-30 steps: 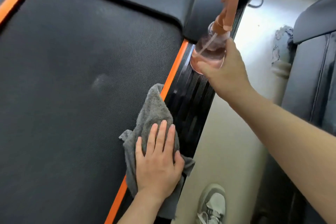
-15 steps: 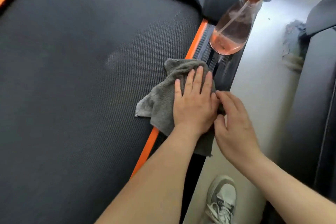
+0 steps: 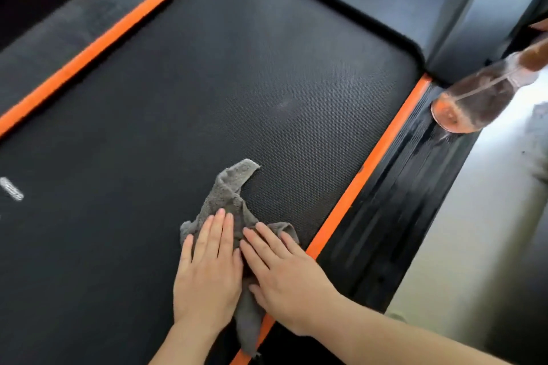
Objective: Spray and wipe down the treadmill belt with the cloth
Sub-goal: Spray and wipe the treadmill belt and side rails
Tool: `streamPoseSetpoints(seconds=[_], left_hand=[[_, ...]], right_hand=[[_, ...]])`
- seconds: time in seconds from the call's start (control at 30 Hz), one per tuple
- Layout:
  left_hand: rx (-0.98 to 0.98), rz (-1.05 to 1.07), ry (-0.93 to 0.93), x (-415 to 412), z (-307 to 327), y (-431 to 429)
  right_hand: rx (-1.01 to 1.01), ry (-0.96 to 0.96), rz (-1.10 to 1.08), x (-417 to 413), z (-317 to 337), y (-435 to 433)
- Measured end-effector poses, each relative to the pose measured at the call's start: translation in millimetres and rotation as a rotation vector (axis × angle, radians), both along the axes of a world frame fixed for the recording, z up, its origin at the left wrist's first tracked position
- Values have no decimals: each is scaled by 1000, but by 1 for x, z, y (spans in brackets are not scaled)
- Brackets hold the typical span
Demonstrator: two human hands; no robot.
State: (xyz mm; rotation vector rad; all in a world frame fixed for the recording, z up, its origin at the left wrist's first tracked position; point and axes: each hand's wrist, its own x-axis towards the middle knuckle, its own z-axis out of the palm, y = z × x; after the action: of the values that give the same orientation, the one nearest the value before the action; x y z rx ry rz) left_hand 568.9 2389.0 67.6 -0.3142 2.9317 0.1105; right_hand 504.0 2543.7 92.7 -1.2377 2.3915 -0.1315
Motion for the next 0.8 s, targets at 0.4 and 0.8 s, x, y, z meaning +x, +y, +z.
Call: streamPoseSetpoints(seconds=[0.4,0.8], left_hand=[[87,120,50,-195,-6,26],[81,57,104,-217,-18,-13]], right_hand=[[-6,319,-11,-187,-20,12],[-135,99,-346,-177,-20,-41]])
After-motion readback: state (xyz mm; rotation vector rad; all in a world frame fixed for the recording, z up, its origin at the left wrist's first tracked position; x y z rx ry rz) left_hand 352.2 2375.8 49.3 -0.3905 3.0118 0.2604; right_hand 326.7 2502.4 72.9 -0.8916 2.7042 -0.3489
